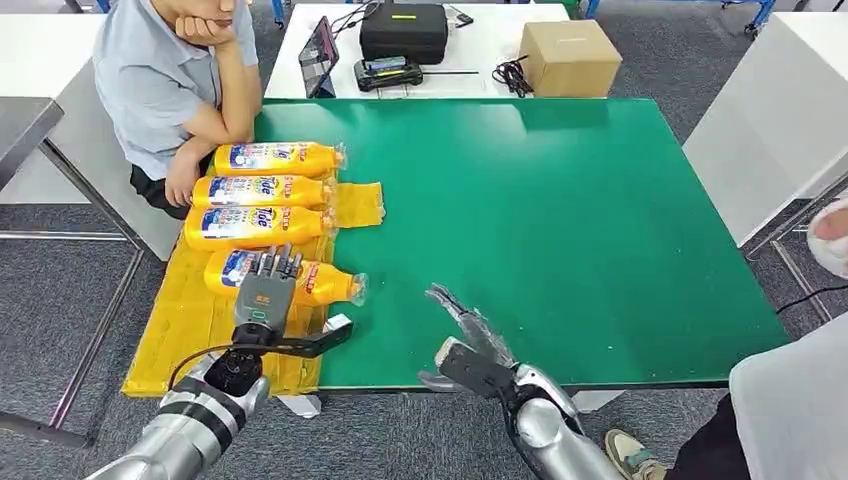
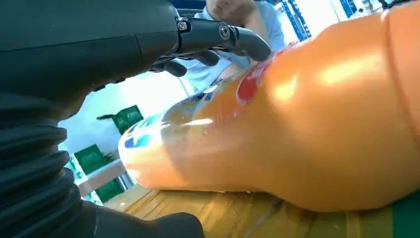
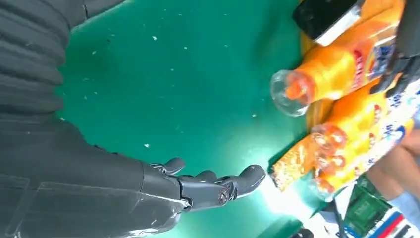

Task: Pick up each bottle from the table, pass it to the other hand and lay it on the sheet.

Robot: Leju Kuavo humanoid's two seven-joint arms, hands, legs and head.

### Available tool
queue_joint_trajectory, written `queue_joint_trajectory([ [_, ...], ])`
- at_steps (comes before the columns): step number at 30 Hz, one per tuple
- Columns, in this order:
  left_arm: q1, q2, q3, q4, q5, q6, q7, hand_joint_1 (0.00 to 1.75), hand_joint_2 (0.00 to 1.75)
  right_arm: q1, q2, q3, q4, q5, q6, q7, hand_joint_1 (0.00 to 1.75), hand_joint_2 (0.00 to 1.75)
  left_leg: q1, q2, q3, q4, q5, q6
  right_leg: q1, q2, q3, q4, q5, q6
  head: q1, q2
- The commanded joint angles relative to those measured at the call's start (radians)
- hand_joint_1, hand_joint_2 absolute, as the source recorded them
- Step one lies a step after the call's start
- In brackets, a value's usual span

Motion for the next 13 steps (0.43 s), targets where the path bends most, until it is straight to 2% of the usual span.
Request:
queue_joint_trajectory([
  [1,0.135,0.098,-0.109,-0.235,0.000,-0.050,0.077,0.00,1.75,0.027,-0.010,-0.042,-0.013,0.011,-0.011,0.006,0.00,1.75,0.001,0.003,0.002,0.000,-0.002,-0.002,0.001,0.003,0.001,-0.001,-0.001,-0.002,0.000,0.000],
  [8,0.136,0.103,-0.110,-0.242,0.000,-0.047,0.082,0.00,1.75,0.026,-0.009,-0.043,-0.013,0.011,-0.012,0.006,0.00,1.75,0.001,0.002,-0.001,0.000,-0.002,-0.002,0.001,0.001,-0.002,0.000,-0.001,-0.002,0.000,0.000],
  [13,0.209,0.147,-0.102,-0.389,0.000,-0.022,0.093,0.00,1.75,0.056,-0.014,-0.057,-0.036,0.020,-0.021,0.009,0.00,1.75,0.001,0.003,-0.001,0.000,-0.002,-0.002,0.001,0.002,-0.002,0.000,-0.001,-0.003,0.000,0.000],
])
